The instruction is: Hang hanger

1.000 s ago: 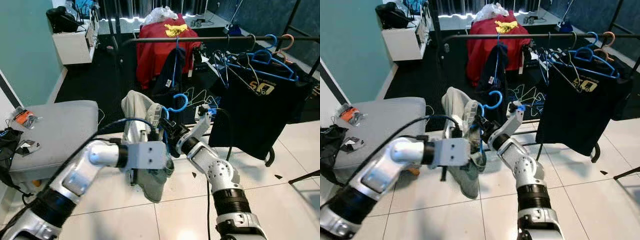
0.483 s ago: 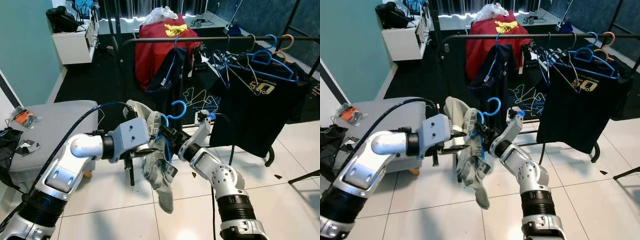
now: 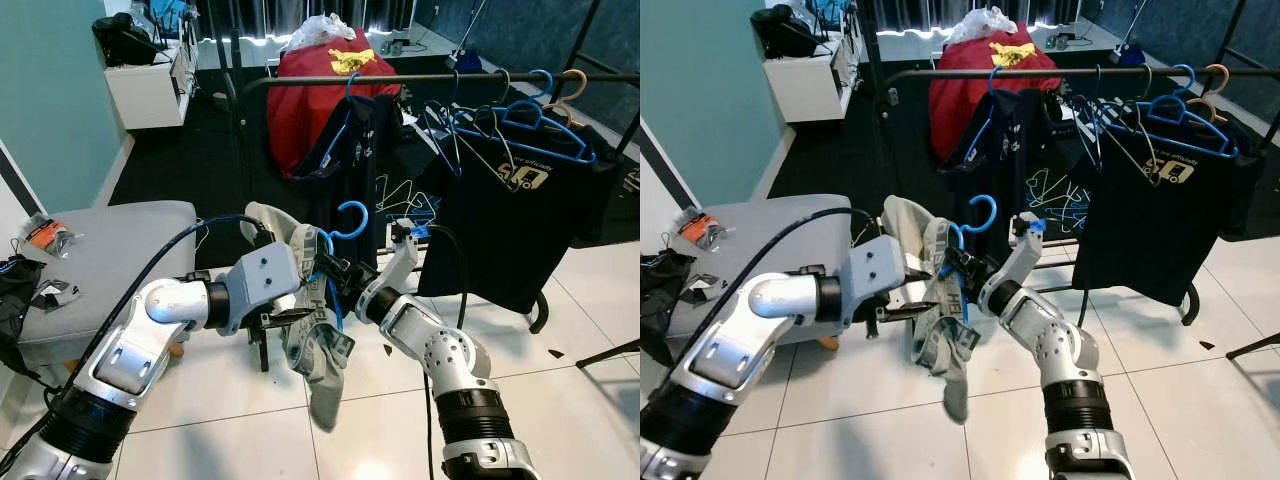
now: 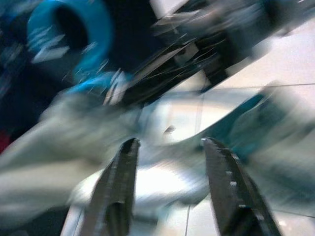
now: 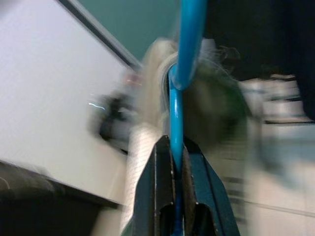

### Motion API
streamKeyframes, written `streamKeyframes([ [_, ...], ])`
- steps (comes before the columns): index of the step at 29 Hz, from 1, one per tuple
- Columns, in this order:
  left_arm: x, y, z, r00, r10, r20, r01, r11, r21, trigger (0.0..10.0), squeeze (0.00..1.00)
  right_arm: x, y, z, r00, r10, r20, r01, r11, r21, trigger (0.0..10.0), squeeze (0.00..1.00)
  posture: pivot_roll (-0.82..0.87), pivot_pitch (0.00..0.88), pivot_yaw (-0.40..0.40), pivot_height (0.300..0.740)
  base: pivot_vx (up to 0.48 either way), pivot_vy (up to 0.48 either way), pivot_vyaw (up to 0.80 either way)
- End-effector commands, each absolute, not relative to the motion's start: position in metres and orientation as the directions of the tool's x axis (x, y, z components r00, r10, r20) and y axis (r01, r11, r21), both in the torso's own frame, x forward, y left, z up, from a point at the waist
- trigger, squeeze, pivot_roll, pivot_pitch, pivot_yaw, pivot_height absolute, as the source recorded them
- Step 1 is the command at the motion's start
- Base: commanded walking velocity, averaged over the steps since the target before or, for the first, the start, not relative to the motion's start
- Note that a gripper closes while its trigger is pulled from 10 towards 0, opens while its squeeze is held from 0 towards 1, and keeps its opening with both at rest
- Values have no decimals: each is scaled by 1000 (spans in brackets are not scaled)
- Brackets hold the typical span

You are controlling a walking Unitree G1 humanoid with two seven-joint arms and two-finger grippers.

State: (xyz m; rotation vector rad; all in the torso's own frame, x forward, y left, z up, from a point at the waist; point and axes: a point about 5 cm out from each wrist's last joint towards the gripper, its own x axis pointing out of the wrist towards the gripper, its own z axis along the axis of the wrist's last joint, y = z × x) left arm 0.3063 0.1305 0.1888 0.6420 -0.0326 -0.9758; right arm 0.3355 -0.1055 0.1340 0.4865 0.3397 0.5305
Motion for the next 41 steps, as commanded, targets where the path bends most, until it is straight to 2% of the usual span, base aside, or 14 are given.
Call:
streamKeyframes([
  [1, 310, 142, 181, 642, -719, -266, 734, 475, 486, 10000, 1000, 334, -113, 119, 828, 486, -280, -380, 853, 358, 10000, 0, 38, 31, 2, 740, 0, 0, 0],
  [2, 310, 142, 181, 642, -719, -266, 734, 475, 486, 10000, 1000, 334, -113, 119, 828, 486, -280, -380, 853, 358, 10000, 0, 38, 31, 2, 740, 0, 0, 0],
  [3, 312, 148, 173, 700, -674, -236, 699, 580, 418, 10000, 0, 336, -128, 113, 863, 385, -328, -339, 921, 190, 10000, 0, 36, 31, 6, 740, 0, 0, 0],
  [5, 310, 157, 147, 804, -554, -218, 595, 763, 252, 10000, 0, 339, -148, 123, 928, 272, -254, -286, 958, -22, 10000, 0, 21, 45, 7, 740, 0, 0, 0],
  [7, 310, 157, 147, 804, -554, -218, 595, 763, 252, 10000, 0, 339, -148, 123, 928, 272, -254, -286, 958, -22, 10000, 0, 21, 45, 7, 740, 0, 0, 0],
  [9, 308, 160, 138, 840, -498, -215, 537, 821, 193, 10000, 0, 339, -152, 131, 946, 256, -200, -274, 959, -68, 10000, 0, 20, 45, 7, 740, 0, 0, 0],
  [10, 306, 163, 131, 890, -417, -182, 443, 887, 132, 10000, 0, 338, -154, 143, 960, 257, -108, -265, 962, -62, 10000, 0, 19, 50, -6, 740, 0, 0, 0],
  [12, 306, 163, 131, 890, -417, -182, 443, 887, 132, 10000, 0, 338, -154, 143, 960, 257, -108, -265, 962, -62, 10000, 0, 19, 50, -6, 740, 0, 0, 0],
  [14, 305, 165, 127, 925, -351, -146, 361, 931, 49, 10000, 0, 337, -154, 152, 964, 262, -46, -264, 964, -35, 10000, 0, 19, 51, -10, 740, 0, 0, 0],
  [15, 301, 164, 128, 965, -254, -65, 248, 965, -82, 10000, 0, 334, -146, 162, 945, 327, 9, -327, 945, -15, 10000, 0, 11, 50, -12, 740, 0, 0, 0],
  [19, 299, 159, 129, 966, -249, -61, 242, 964, -112, 10000, 0, 333, -138, 164, 921, 389, 18, -389, 921, 16, 10000, 0, 13, 48, -19, 740, 0, 0, 0],
  [26, 298, 159, 129, 980, -178, -89, 177, 984, -16, 10000, 0, 331, -119, 158, 879, 476, 3, -472, 872, 126, 10000, 0, 26, 36, -24, 740, 0, 0, 0],
  [29, 299, 162, 128, 983, -155, -102, 156, 988, -1, 10000, 0, 332, -120, 141, 899, 429, -90, -421, 902, 99, 10000, 0, 34, 26, -14, 740, 0, 0, 0],
  [41, 304, 162, 132, 987, -127, -101, 128, 992, -3, 10000, 0, 329, -116, 126, 910, 395, -126, -385, 918, 95, 10000, 0, 61, 42, -8, 740, 0, 0, 0],
])
